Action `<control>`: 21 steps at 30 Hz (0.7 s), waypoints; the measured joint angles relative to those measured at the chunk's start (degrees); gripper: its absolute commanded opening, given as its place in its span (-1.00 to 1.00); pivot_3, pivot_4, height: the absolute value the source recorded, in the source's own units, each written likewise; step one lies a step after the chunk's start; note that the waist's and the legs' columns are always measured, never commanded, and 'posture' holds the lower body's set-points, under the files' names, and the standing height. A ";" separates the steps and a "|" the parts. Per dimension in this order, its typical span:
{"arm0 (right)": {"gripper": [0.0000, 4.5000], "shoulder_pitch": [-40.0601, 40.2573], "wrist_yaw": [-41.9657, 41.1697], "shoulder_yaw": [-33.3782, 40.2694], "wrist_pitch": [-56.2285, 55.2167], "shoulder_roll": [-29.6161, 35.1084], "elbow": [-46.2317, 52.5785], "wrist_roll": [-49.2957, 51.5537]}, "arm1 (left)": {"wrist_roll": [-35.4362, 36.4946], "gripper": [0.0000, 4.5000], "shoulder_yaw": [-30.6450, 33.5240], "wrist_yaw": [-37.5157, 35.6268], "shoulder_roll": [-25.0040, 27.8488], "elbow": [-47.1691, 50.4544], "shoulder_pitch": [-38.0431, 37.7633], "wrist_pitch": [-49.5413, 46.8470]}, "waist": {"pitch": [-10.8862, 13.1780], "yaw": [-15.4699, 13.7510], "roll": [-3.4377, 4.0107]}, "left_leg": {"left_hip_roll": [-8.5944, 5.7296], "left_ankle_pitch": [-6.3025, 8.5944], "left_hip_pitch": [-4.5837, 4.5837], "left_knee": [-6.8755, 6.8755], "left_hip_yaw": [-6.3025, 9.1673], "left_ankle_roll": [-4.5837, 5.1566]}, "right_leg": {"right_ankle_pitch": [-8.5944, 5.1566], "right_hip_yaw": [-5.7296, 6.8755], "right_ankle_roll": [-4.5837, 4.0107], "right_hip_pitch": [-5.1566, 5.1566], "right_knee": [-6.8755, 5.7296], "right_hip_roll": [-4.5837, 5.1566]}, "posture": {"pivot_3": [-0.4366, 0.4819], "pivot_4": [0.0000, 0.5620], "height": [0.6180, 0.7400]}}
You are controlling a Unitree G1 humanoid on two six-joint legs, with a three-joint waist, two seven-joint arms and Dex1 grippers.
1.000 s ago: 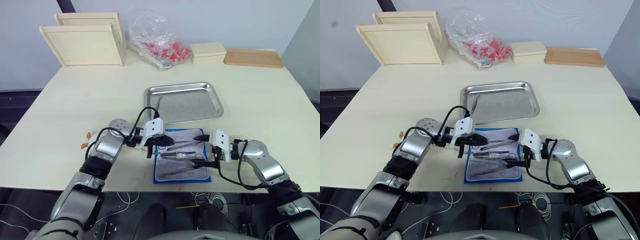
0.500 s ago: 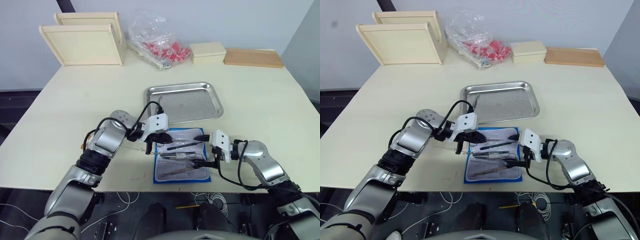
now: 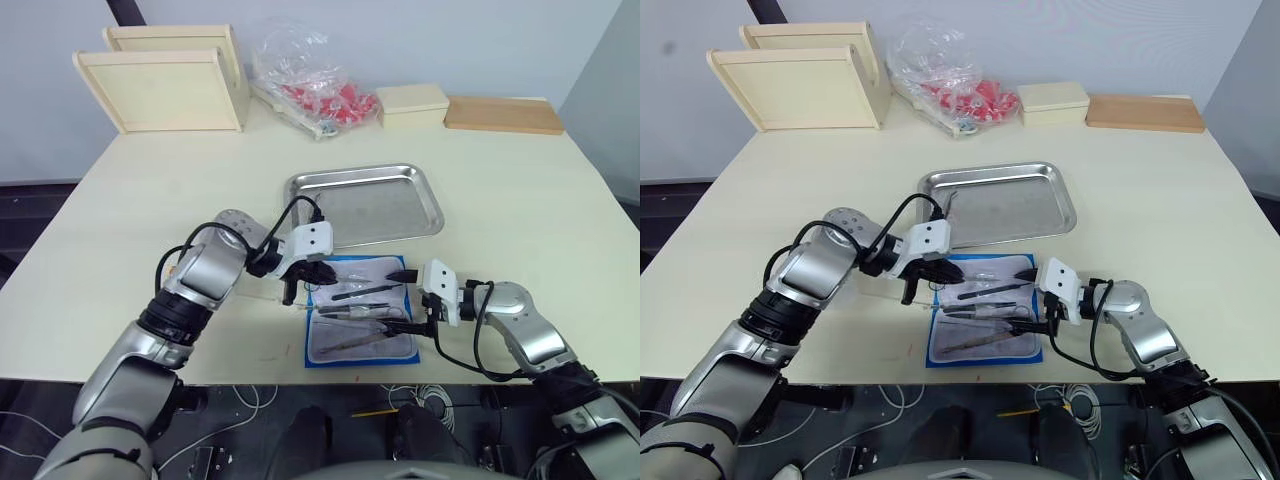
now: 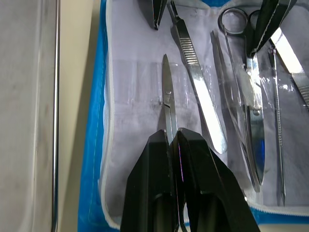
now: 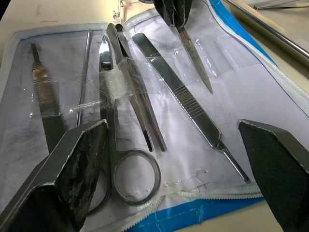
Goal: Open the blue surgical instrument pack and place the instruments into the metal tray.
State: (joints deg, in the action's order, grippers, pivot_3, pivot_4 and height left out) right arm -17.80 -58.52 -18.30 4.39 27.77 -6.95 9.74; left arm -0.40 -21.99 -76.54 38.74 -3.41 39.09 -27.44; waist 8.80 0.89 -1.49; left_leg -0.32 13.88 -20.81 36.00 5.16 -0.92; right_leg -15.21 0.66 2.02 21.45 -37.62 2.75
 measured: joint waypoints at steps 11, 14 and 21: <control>1.00 -0.01 0.06 -0.02 0.00 -0.16 -0.06 0.00 | 3.11 -0.99 1.85 -2.68 7.55 3.51 -0.51 -4.44 | 0.02 0.07 -0.02 | 0.05 0.00 -0.01 -0.01 -0.03 0.00 | -0.11 -0.04 -0.19 0.04 0.00 -0.04 | -0.05 -0.47 1.00; 1.00 -0.01 0.05 -0.04 -0.01 -0.29 -0.06 0.00 | 4.10 -0.99 2.47 -3.35 9.33 4.34 -0.52 -5.01 | 0.03 0.09 -0.05 | 0.08 0.00 -0.02 -0.01 -0.03 0.00 | -0.11 -0.04 -0.20 0.05 0.00 -0.06 | -0.05 -0.47 1.00; 1.00 -0.08 0.04 -0.05 -0.02 -0.42 -0.23 0.00 | 6.54 -0.99 5.13 -4.39 14.44 6.74 -1.39 -6.07 | 0.04 0.12 -0.05 | 0.15 0.00 -0.01 -0.04 -0.04 0.00 | -0.12 -0.06 -0.22 0.08 0.00 -0.07 | -0.05 -0.47 1.00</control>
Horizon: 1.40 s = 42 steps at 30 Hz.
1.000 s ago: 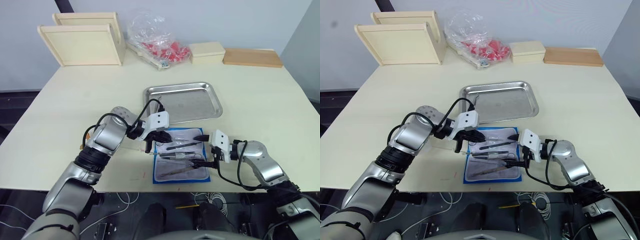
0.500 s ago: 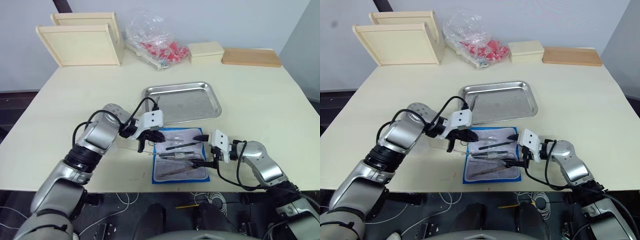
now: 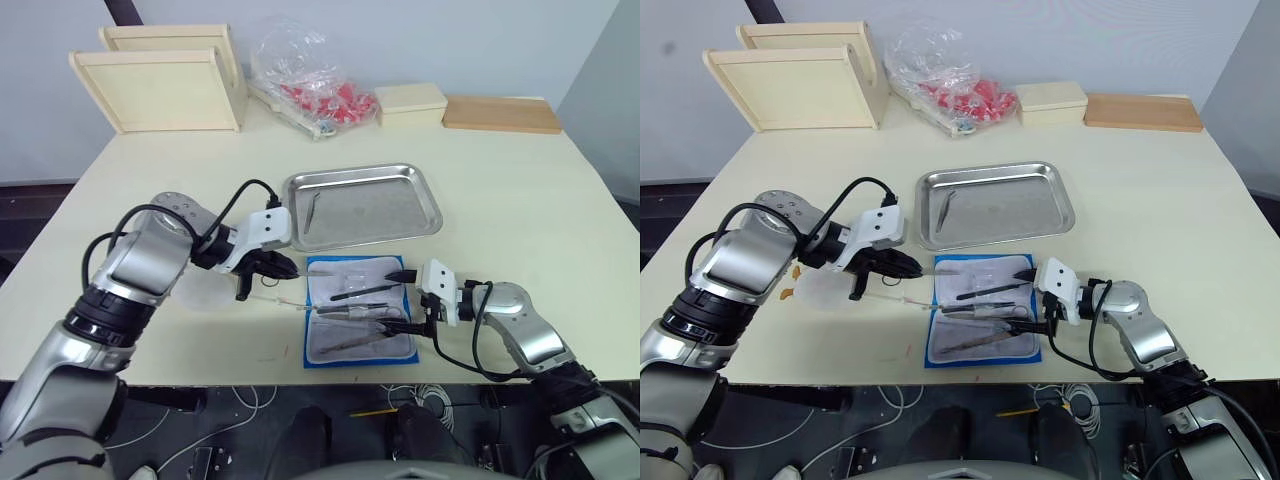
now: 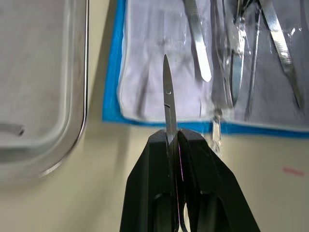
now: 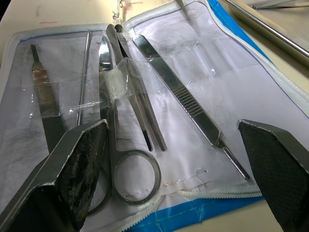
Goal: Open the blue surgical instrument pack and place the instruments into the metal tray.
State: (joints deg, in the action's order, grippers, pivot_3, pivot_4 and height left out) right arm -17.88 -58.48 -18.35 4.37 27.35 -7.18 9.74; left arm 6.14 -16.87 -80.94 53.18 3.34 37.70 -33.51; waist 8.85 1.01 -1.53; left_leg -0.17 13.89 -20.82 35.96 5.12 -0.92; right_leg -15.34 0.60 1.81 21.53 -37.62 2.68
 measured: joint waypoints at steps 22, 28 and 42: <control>1.00 -0.74 -0.40 -0.64 -0.01 -0.27 -0.49 -0.02 | 5.41 -0.99 12.95 42.89 -28.55 2.51 4.21 -23.66 | 0.00 0.12 -0.14 | 0.26 0.01 0.08 -0.01 -0.07 -0.04 | 0.14 -0.17 0.23 -0.01 -0.01 -0.23 | -0.05 -0.47 1.00; 1.00 -0.69 -0.41 -0.63 -0.01 -0.02 -0.41 -0.02 | 1.40 -0.99 14.38 57.25 -36.78 -0.64 4.07 -23.39 | -0.02 -0.06 -0.17 | 0.25 0.01 0.09 -0.01 -0.07 -0.05 | 0.15 -0.17 0.24 -0.03 0.00 -0.21 | -0.05 -0.47 1.00; 1.00 -0.66 -0.18 -0.68 -0.01 -0.06 -0.37 -0.02 | -1.43 -0.99 19.06 75.86 -47.32 -10.29 4.07 -19.20 | -0.04 -0.05 -0.18 | 0.20 0.01 0.10 0.00 -0.15 -0.08 | 0.17 -0.18 0.26 -0.03 0.00 -0.22 | -0.05 -0.47 1.00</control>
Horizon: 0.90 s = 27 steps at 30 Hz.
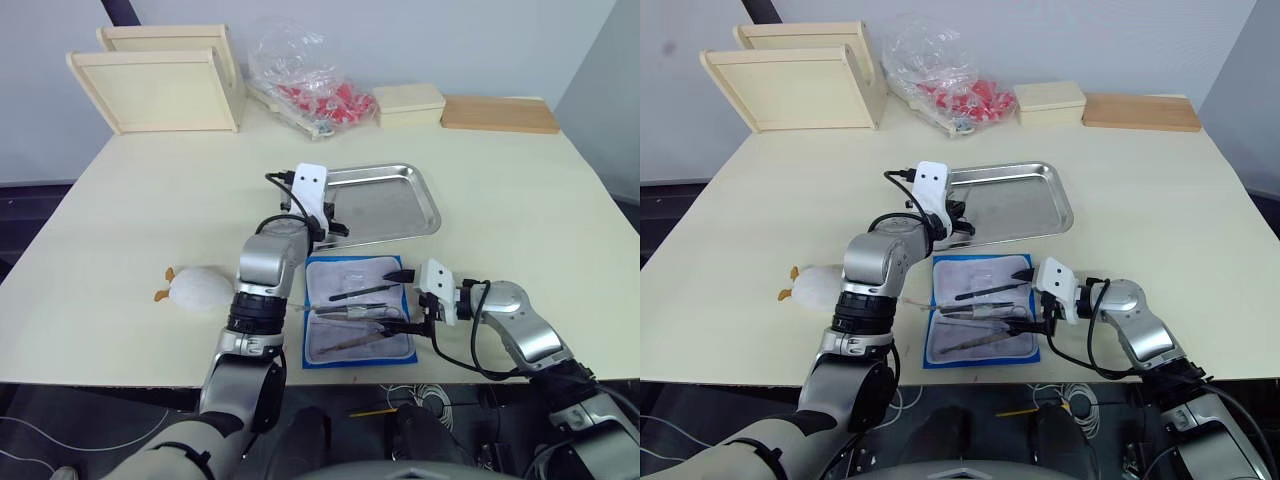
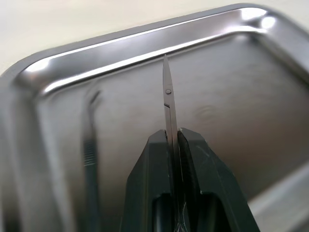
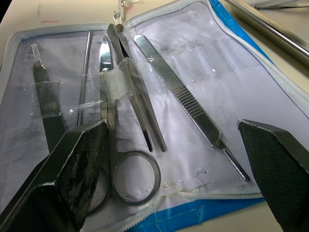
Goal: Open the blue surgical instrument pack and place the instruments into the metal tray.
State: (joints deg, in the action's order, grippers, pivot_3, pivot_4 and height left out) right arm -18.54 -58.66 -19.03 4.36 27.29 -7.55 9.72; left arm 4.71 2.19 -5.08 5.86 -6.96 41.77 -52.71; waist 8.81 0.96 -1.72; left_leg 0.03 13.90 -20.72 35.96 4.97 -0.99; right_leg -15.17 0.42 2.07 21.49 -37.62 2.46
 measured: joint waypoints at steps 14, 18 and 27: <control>1.00 0.06 -0.03 0.00 0.00 0.17 0.11 0.00 | -0.18 -0.99 3.23 6.72 -3.82 -8.68 -0.04 5.79 | -0.01 -0.05 -0.02 | -0.04 0.00 -0.01 0.00 -0.05 -0.01 | 0.01 0.02 0.02 -0.01 0.02 0.02 | -0.05 -0.47 1.00; 1.00 0.16 0.07 0.00 0.00 0.28 0.28 0.00 | -0.20 -0.99 3.29 6.81 -3.85 -10.08 -0.04 6.96 | -0.01 -0.08 -0.02 | -0.07 0.00 -0.02 0.00 -0.05 -0.01 | 0.01 0.02 0.02 -0.02 0.02 0.03 | -0.05 -0.47 1.00; 1.00 0.19 0.16 0.00 0.00 0.28 0.32 0.00 | -0.04 -0.50 3.87 6.89 -4.21 -11.28 0.27 8.11 | -0.01 -0.07 -0.02 | -0.09 0.00 -0.01 0.00 -0.06 -0.02 | 0.01 0.02 0.02 -0.02 0.03 0.04 | -0.05 -0.47 1.00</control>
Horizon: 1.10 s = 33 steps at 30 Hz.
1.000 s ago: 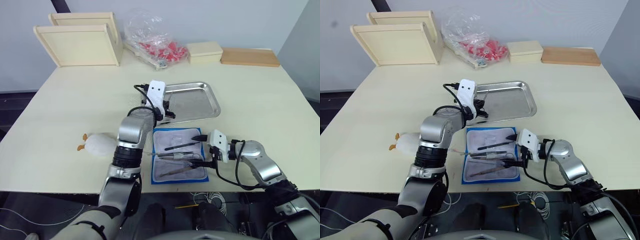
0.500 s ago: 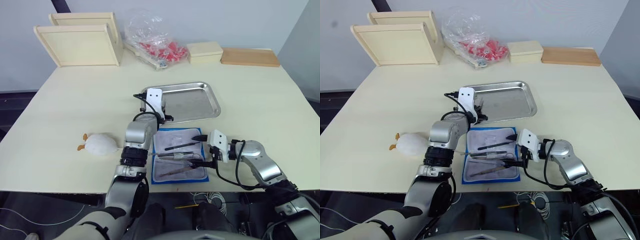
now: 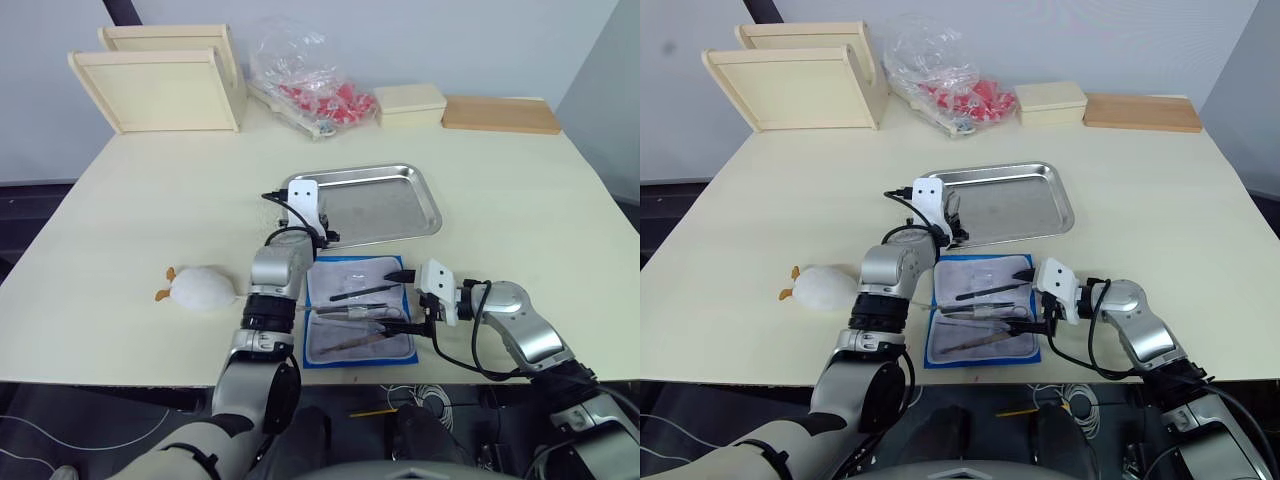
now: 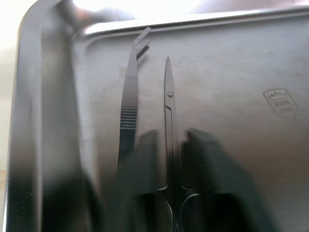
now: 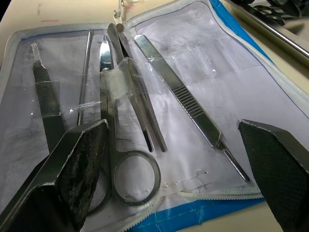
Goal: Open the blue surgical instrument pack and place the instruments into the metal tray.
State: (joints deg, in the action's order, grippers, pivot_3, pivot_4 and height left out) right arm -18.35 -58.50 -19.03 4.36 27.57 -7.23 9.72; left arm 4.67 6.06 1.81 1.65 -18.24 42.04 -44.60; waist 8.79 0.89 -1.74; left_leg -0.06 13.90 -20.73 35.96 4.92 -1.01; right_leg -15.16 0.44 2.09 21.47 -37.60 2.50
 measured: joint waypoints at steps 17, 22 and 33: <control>1.00 0.04 0.05 -0.02 0.00 -0.03 0.09 0.00 | 3.23 -0.50 -3.45 -11.63 3.17 4.73 0.91 3.51 | 0.01 0.08 0.01 | 0.00 0.00 -0.01 -0.02 -0.02 -0.02 | 0.00 0.00 0.00 0.01 0.01 0.00 | -0.05 -0.47 1.00; 1.00 0.13 0.08 -0.02 0.00 -0.03 0.15 0.00 | 6.30 -0.50 -7.77 -26.99 10.30 11.11 -0.74 8.15 | 0.02 0.11 0.06 | 0.02 0.00 0.00 -0.04 -0.05 -0.03 | -0.01 -0.03 -0.01 0.01 0.05 0.00 | -0.05 -0.47 1.00; 1.00 0.32 0.14 0.04 -0.04 -0.03 0.24 0.00 | 11.73 -0.50 -11.66 -58.20 26.65 15.95 -10.76 22.90 | 0.02 0.05 0.08 | 0.22 0.01 -0.01 -0.11 0.02 0.01 | -0.14 -0.02 -0.25 0.03 0.15 0.02 | -0.05 -0.47 1.00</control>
State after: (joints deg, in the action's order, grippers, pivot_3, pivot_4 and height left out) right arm -18.03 -58.36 -18.99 4.32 27.54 -6.99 9.72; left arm 16.40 -5.60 -56.39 28.30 -2.28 31.27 -21.70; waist 8.81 0.94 -1.65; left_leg 0.16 13.91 -20.74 35.85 4.94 -1.00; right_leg -15.30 0.42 1.84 21.51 -37.45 2.52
